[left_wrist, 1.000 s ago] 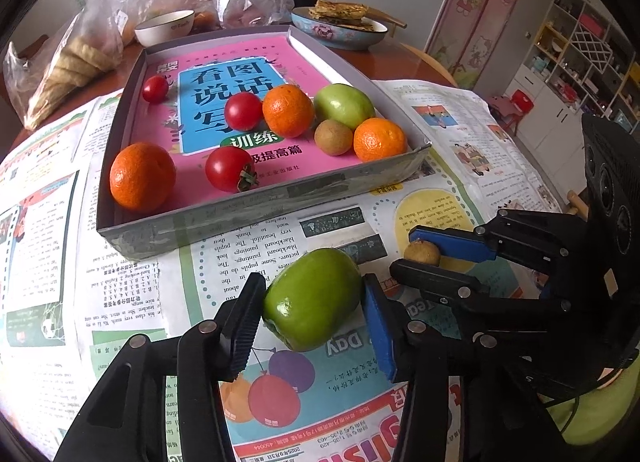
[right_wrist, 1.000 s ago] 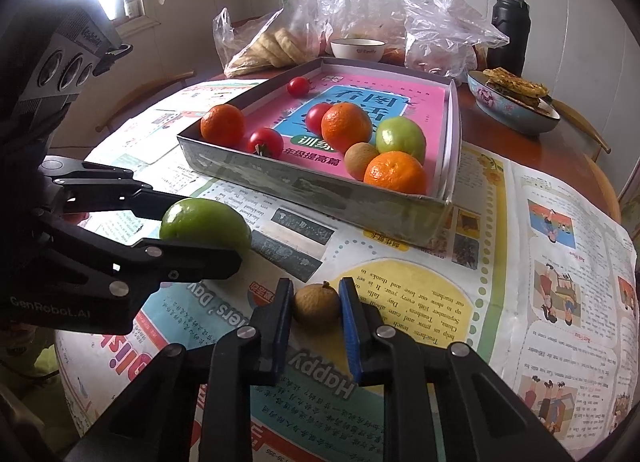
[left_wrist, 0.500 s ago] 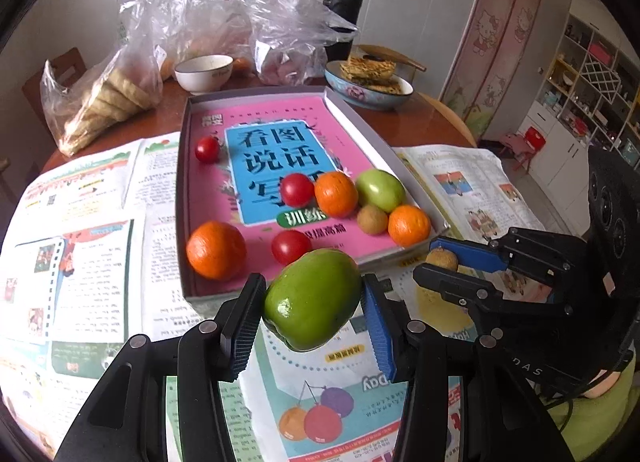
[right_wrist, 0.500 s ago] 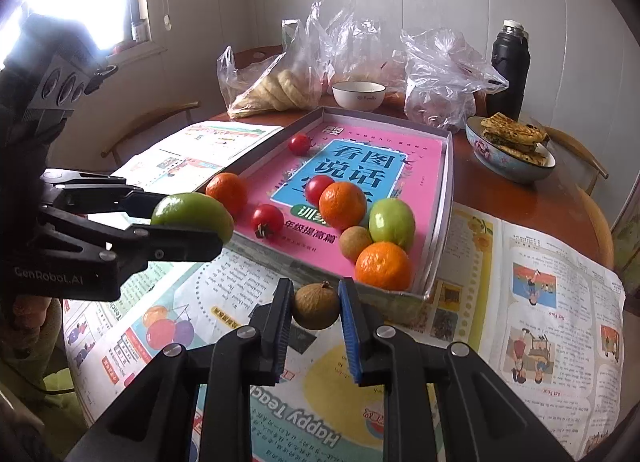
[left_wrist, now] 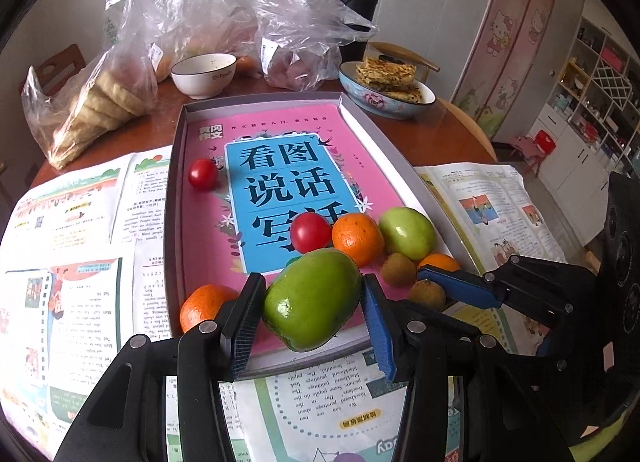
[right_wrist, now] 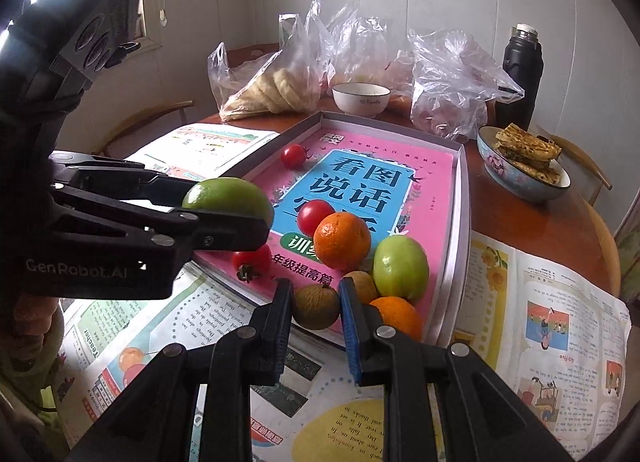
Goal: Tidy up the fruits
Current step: 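Lift the guava and kiwi and carry them over the workbook, then lower the guava and kiwi onto the workbook and open both tools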
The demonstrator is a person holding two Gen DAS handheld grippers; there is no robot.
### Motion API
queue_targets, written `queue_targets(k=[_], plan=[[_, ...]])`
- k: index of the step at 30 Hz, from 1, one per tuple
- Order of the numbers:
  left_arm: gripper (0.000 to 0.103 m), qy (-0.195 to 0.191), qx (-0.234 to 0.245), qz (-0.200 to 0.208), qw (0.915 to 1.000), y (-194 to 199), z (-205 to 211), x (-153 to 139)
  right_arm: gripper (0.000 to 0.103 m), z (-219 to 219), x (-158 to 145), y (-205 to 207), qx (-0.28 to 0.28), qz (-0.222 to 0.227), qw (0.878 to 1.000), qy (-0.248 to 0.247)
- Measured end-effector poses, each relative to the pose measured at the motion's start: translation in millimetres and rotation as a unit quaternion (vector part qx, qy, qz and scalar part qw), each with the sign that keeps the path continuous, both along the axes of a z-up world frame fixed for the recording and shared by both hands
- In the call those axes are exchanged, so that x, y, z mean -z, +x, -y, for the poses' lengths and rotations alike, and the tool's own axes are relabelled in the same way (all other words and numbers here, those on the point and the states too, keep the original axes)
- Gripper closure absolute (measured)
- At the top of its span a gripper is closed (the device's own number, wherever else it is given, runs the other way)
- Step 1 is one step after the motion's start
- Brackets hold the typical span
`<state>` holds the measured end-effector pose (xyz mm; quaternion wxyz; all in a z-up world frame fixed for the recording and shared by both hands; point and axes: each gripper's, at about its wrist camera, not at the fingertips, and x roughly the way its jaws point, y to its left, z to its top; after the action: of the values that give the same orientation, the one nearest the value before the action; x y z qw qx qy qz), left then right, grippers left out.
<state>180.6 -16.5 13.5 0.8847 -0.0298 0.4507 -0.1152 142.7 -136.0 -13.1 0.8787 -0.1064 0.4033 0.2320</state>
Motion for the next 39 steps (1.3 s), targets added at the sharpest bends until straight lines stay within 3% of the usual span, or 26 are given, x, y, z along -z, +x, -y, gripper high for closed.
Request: queue_targets(k=[24, 39], plan=[[0.053, 0.006, 0.017, -0.007, 0.9998, 15.8, 20.2, 8.1, 0.077, 5.4, 4.9, -1.3, 0.006, 0.005, 1.000, 0.001], [0.052, 0.007, 0.018, -0.009, 0.9998, 14.5, 21.7, 7.5, 0.059, 12.0, -5.3, -8.4, 0.020, 0.014, 1.000, -0.004]])
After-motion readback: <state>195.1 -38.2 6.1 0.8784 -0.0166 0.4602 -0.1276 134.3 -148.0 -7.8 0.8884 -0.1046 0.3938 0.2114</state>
